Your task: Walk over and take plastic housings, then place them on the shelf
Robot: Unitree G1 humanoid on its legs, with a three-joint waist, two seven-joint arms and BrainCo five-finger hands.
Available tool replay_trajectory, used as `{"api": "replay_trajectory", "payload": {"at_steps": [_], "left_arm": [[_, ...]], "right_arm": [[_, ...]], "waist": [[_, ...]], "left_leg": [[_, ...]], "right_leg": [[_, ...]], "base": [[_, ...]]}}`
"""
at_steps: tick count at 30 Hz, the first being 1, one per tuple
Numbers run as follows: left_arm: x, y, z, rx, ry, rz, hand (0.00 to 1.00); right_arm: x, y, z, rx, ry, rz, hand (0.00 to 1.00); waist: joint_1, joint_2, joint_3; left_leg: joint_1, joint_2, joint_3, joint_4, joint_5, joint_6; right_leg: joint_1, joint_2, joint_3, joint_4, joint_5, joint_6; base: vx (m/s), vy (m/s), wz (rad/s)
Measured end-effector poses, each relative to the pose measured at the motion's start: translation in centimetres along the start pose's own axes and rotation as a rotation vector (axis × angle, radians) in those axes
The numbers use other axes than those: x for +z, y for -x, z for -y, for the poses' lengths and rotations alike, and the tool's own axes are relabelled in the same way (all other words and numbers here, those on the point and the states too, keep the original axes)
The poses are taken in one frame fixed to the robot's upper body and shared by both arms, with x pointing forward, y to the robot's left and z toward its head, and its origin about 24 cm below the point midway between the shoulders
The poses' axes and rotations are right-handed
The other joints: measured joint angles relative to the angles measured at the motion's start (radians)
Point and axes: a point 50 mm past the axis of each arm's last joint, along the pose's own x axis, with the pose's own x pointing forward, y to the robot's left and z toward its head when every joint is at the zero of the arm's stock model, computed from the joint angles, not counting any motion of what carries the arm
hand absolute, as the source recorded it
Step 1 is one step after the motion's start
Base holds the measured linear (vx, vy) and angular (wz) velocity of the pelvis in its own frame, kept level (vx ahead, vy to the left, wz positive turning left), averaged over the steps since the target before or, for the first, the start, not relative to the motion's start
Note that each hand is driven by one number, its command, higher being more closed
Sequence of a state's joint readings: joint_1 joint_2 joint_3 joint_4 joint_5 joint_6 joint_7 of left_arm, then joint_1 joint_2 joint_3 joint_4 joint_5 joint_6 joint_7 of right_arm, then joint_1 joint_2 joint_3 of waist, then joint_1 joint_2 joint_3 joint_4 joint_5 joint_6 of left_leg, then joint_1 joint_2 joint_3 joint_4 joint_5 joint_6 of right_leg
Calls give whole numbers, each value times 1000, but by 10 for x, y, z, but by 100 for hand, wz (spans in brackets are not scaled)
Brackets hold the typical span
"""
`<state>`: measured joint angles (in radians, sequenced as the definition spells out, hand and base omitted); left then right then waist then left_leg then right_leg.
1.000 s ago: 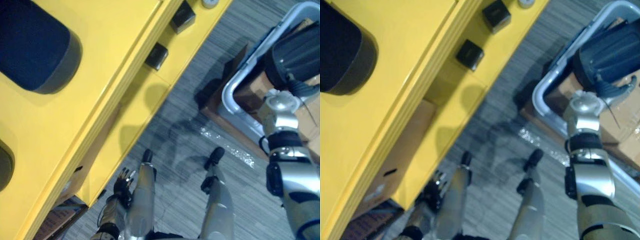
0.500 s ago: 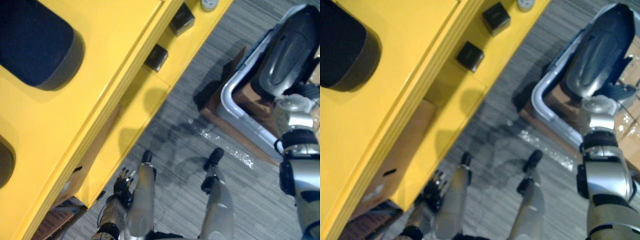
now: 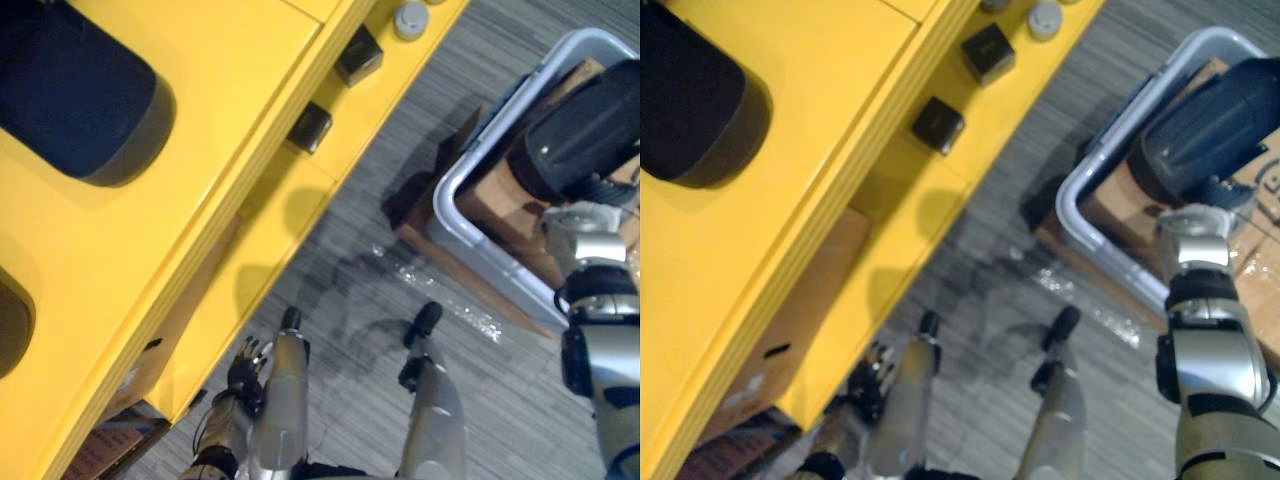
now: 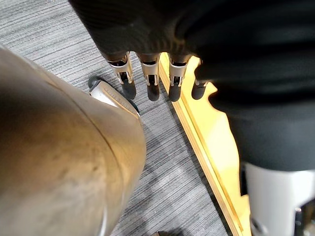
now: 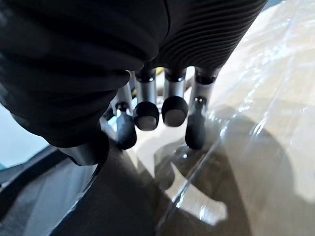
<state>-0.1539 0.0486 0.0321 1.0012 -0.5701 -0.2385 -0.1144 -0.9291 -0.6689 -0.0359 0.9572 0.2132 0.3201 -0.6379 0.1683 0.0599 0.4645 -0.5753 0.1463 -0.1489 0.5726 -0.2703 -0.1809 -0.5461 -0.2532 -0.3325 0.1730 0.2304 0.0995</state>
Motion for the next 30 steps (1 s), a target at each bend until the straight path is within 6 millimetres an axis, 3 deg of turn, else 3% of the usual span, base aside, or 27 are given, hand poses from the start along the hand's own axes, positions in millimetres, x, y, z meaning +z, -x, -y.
{"api": "replay_trajectory", "payload": {"at_steps": [10, 17, 20, 25, 30], "left_arm": [[5, 0, -5, 25, -55, 8, 0], [19, -2, -3, 9, -106, 68, 0], [24, -3, 7, -44, -164, 92, 0], [49, -3, 43, -196, -196, 196, 0], [73, 4, 65, -295, -211, 274, 0]], "right_arm": [[7, 1, 12, -42, -96, 143, 100], [12, 6, 19, -91, -108, 251, 100], [6, 5, 20, -106, -83, 251, 100], [-7, 4, 22, -113, -4, 252, 100], [-21, 2, 24, -99, 54, 234, 100]], "waist": [[-22, -25, 10], [-37, -67, 2], [-52, -77, 0], [-76, -79, -3], [-89, -78, -3]], "left_leg": [[73, 25, 30, -35, 2, -3], [151, 34, 49, -97, 16, -13], [182, 34, 51, -115, 17, -14], [212, 35, 56, -130, 17, -14], [249, 37, 81, -145, 16, -13]], "right_leg": [[58, 21, 6, -26, 6, 0], [122, 34, 7, -74, 14, -3], [153, 37, 7, -93, 19, 0], [195, 48, 11, -147, 42, 0], [219, 53, 34, -168, 49, 1]], "base": [[31, -14, -5], [17, -20, -3], [11, -1, 0], [32, -3, -3], [13, -1, -12]]}}
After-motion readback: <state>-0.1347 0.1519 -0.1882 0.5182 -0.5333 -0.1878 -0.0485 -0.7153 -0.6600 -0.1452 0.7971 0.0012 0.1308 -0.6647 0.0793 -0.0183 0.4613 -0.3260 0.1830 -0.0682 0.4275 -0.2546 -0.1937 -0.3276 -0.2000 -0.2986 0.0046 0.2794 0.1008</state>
